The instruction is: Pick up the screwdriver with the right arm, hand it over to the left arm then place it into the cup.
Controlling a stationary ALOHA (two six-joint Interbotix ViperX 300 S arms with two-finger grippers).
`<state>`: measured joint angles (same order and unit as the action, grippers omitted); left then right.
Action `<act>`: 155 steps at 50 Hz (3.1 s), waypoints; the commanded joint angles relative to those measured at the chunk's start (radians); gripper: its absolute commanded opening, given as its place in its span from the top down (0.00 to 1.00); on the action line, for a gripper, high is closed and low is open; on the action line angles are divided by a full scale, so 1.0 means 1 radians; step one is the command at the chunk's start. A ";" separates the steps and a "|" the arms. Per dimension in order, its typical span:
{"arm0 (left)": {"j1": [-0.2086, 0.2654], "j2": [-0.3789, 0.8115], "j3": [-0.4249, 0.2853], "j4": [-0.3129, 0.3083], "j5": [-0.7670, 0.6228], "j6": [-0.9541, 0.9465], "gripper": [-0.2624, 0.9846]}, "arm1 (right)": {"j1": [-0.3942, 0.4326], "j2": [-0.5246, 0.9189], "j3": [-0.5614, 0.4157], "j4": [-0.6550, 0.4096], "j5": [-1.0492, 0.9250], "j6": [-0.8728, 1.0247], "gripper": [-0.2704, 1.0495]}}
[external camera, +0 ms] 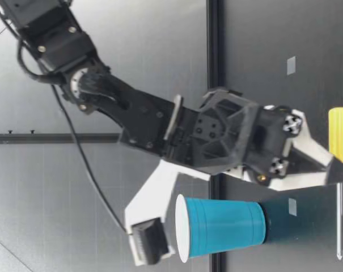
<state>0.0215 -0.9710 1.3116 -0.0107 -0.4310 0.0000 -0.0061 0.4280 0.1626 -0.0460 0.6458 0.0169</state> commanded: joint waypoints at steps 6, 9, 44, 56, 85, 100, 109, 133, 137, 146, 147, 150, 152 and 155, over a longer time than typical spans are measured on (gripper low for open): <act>0.002 0.005 -0.012 -0.002 -0.008 0.002 0.70 | -0.006 -0.005 -0.021 -0.014 -0.005 0.002 0.31; 0.002 0.005 -0.012 -0.002 -0.008 0.000 0.70 | -0.006 0.000 -0.021 -0.021 -0.006 0.002 0.33; 0.002 0.017 -0.011 -0.002 -0.014 0.003 0.70 | 0.006 -0.025 -0.009 -0.023 -0.031 0.006 0.78; 0.002 0.112 -0.012 -0.006 -0.060 0.003 0.60 | 0.017 -0.146 0.075 -0.021 -0.141 0.064 0.78; 0.002 0.436 -0.109 -0.011 -0.288 -0.078 0.26 | 0.015 -0.453 0.543 -0.018 -1.060 0.196 0.78; -0.003 0.586 -0.175 0.032 -0.420 -0.175 0.26 | -0.005 -0.419 0.502 -0.018 -1.155 0.146 0.78; -0.003 0.646 -0.213 0.035 -0.477 -0.178 0.26 | -0.008 -0.400 0.456 -0.018 -1.155 0.121 0.78; -0.018 0.666 -0.235 0.043 -0.511 -0.178 0.60 | -0.018 -0.396 0.440 -0.011 -1.164 0.121 0.78; -0.018 0.667 -0.238 0.043 -0.512 -0.178 0.72 | -0.018 -0.396 0.440 -0.011 -1.164 0.123 0.78; -0.018 0.667 -0.233 0.043 -0.512 -0.179 0.76 | -0.018 -0.396 0.440 0.003 -1.163 0.130 0.77; -0.018 0.667 -0.233 0.043 -0.512 -0.179 0.76 | -0.018 -0.396 0.442 0.006 -1.164 0.130 0.76; -0.018 0.667 -0.232 0.044 -0.512 -0.179 0.76 | -0.018 -0.397 0.443 0.014 -1.163 0.130 0.72; -0.018 0.667 -0.229 0.043 -0.511 -0.178 0.76 | -0.018 -0.397 0.443 0.018 -1.163 0.130 0.69; -0.018 0.667 -0.227 0.043 -0.511 -0.175 0.76 | -0.018 -0.397 0.445 0.029 -1.163 0.130 0.61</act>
<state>0.0077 -0.2976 1.0953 0.0276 -0.9327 -0.1764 -0.0153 0.0460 0.6274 -0.0353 -0.5062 0.1457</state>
